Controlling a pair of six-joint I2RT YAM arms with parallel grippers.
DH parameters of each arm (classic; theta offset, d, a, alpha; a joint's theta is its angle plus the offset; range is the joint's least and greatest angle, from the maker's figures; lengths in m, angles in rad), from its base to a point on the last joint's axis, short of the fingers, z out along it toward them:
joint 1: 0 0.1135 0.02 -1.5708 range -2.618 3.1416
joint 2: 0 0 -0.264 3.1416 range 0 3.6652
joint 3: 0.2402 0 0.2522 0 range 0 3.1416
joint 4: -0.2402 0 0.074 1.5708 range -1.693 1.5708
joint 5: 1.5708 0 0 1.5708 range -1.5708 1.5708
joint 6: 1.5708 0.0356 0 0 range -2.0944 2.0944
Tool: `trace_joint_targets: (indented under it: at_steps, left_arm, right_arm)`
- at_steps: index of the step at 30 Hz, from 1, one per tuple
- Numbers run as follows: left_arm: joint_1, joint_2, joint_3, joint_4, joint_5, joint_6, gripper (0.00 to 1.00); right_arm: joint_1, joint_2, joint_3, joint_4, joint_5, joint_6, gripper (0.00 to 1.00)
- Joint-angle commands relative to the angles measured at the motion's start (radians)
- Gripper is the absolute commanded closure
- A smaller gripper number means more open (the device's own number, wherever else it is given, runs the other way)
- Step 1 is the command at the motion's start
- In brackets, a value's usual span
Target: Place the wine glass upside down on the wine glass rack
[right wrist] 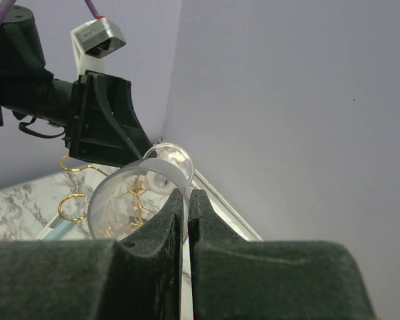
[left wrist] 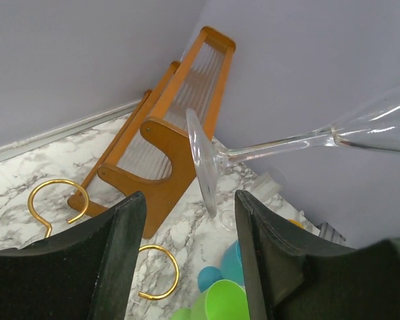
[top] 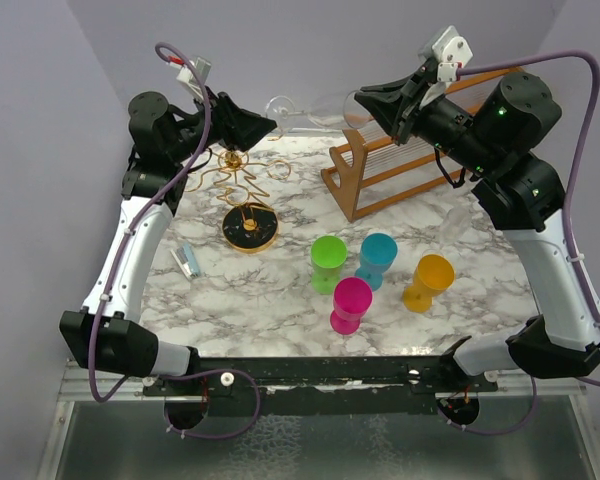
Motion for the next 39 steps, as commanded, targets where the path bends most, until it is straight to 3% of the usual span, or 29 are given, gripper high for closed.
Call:
trace_joint_targets:
  at_steps: [1, 15, 19, 22, 30, 39]
  left_arm:
    - [-0.005, 0.012, -0.004, 0.071, 0.055, -0.052, 0.46]
    - [-0.005, 0.018, -0.022, 0.095, 0.084, -0.095, 0.72]
    - [-0.005, 0.018, -0.025, 0.105, 0.091, -0.111, 0.83]
    - [-0.005, 0.018, -0.029, 0.115, 0.096, -0.126, 0.98]
    - [-0.003, -0.011, -0.068, 0.143, 0.088, -0.144, 1.0]
    - [0.062, -0.033, -0.068, 0.154, 0.084, -0.2, 1.0]
  right_arm:
    - [0.004, -0.015, -0.009, 0.025, -0.045, 0.016, 0.99]
    - [0.003, -0.026, -0.019, 0.029, -0.049, 0.009, 0.99]
    - [0.003, -0.03, -0.027, 0.031, -0.046, 0.005, 0.99]
    - [0.003, -0.032, -0.034, 0.034, -0.046, 0.0, 0.99]
    - [0.003, -0.051, -0.062, 0.041, -0.043, -0.029, 0.98]
    - [0.004, -0.098, -0.114, 0.041, -0.018, -0.103, 0.65]
